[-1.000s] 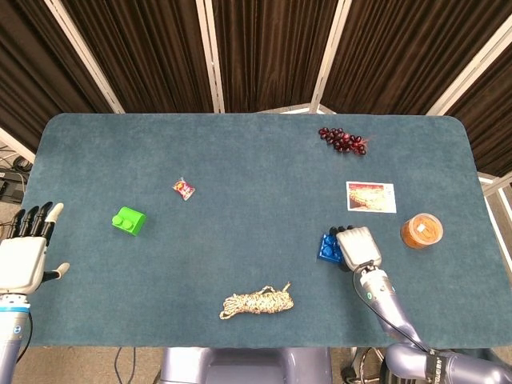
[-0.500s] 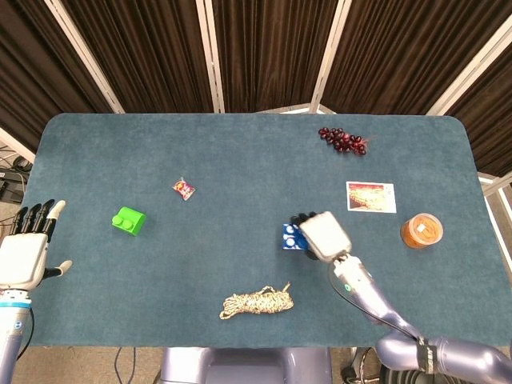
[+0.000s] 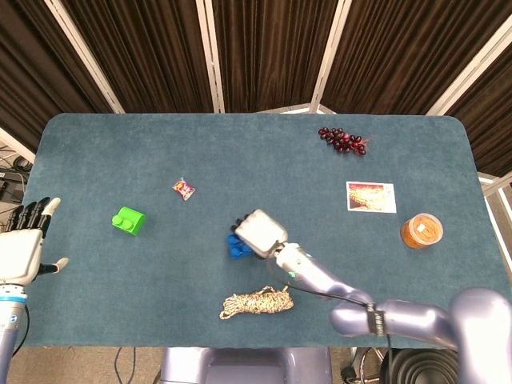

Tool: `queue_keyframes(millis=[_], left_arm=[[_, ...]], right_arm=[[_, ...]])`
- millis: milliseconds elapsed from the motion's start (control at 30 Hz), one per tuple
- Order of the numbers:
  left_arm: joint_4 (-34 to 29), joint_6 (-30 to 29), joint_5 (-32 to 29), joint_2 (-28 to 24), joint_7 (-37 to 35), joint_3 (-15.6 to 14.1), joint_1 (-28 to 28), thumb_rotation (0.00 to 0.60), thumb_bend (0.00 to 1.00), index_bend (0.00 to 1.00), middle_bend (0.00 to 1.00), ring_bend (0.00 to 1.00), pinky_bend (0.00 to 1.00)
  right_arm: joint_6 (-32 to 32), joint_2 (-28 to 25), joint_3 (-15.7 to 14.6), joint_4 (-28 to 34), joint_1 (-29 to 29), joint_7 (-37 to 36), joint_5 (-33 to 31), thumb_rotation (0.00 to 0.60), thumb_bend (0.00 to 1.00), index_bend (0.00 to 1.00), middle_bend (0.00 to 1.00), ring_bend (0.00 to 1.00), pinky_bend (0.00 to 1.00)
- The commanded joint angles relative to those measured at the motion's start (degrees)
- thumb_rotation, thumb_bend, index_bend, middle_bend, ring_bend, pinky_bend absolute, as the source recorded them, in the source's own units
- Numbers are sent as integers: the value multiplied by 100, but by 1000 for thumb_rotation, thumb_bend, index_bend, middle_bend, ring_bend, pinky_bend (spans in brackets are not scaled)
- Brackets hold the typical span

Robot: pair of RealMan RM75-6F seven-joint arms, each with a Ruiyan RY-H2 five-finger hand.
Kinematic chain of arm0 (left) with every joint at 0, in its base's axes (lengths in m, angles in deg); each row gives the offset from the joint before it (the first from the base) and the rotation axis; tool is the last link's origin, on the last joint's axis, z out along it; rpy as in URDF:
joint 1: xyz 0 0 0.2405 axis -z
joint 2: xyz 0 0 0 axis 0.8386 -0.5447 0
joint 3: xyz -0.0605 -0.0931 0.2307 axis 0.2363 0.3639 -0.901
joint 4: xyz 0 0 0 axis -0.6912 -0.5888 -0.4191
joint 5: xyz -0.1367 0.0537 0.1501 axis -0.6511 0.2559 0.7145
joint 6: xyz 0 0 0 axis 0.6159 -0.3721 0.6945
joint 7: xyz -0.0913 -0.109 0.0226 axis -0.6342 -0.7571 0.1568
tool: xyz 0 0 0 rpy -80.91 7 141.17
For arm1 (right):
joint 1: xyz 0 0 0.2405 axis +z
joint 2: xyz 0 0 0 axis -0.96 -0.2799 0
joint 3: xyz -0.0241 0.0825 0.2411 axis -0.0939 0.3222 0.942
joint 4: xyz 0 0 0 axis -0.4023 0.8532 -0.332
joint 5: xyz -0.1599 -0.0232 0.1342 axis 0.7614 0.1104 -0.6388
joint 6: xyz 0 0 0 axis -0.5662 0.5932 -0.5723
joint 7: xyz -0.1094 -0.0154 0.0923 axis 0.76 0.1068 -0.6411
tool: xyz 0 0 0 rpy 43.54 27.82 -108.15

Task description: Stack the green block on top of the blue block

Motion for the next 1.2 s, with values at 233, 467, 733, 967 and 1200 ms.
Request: queue_keyframes(millis=[233,467,733,967,1200], left_arm=[[103,104,-121,-85,-208,13,11,600,2,0,0,0,0],[117,79,-78,-140,-329,-21,-9,600,4,0,0,0,0],[203,133,-123,-115,-330,-51,20,600,3,0,0,0,0],[365,168,27,-31,-427,-66,87,600,4,0,0,0,0],[574,476,46,84,-193,80,458,600,3,0,0,0,0]], right_arm=[[103,745,37,-718,474,-57,-206,600,439,414,561,461,526],[173,854,-72,-941,612,-174,-431,600,3,1,20,41,140],[-663,-68,-105,391,305,109,-395,600,0,0,0,0,77],[-1653,-1556,-466,1744,-591,-88,92,600,0,0,0,0,76],[-2507,-2746,-1073,2147,-1691,-1007,700,600,0,0,0,0,1]])
